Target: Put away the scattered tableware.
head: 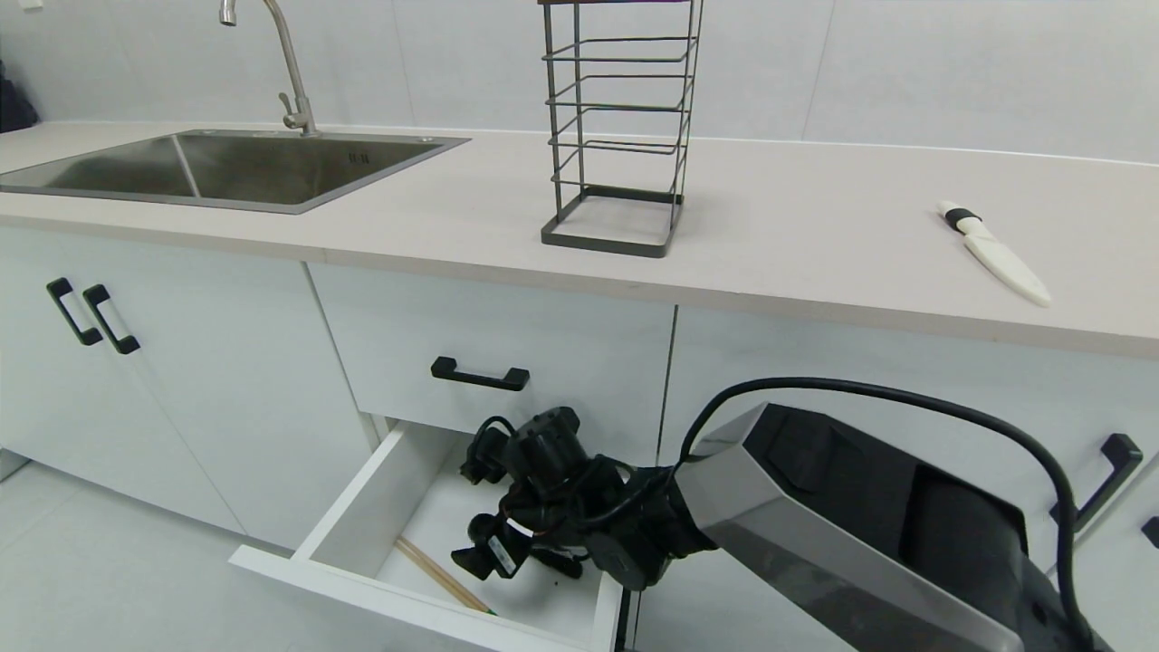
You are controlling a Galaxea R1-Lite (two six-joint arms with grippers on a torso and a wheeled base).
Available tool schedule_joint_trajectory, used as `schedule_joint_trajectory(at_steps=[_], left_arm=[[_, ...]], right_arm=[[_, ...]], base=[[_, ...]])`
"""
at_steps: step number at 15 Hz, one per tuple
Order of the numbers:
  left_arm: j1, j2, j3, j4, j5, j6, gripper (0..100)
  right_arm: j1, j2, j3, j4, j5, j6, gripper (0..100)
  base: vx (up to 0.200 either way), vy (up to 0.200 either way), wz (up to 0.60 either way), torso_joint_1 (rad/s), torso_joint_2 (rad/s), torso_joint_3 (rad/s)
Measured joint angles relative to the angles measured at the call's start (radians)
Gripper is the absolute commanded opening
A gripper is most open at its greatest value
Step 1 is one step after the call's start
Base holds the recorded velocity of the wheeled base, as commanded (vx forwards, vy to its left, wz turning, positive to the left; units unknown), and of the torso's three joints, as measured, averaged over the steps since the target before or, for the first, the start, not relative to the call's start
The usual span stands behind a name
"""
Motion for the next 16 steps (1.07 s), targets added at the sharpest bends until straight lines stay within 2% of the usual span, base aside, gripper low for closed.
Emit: schedule_joint_trajectory(at_steps=[4,11,16], left_arm=[[0.000,0.000,0.000,0.000,0.000,0.000,100],[0.000,0.000,0.000,0.000,0.000,0.000,100],[0.000,0.000,0.000,0.000,0.000,0.000,100]], right_arm=[[0.019,-0.068,0.016,-0.003,-0.006,0.001,100],[0.049,-0.219,0.137,-0.040,-0.010,0.010,100],[0.068,-0.339,0.302,-0.171,-0.012,0.009,100]], base=[[0.000,0.000,0.00,0.000,0.00,0.000],[0.000,0.000,0.00,0.000,0.00,0.000],[0.000,0.000,0.00,0.000,0.00,0.000]])
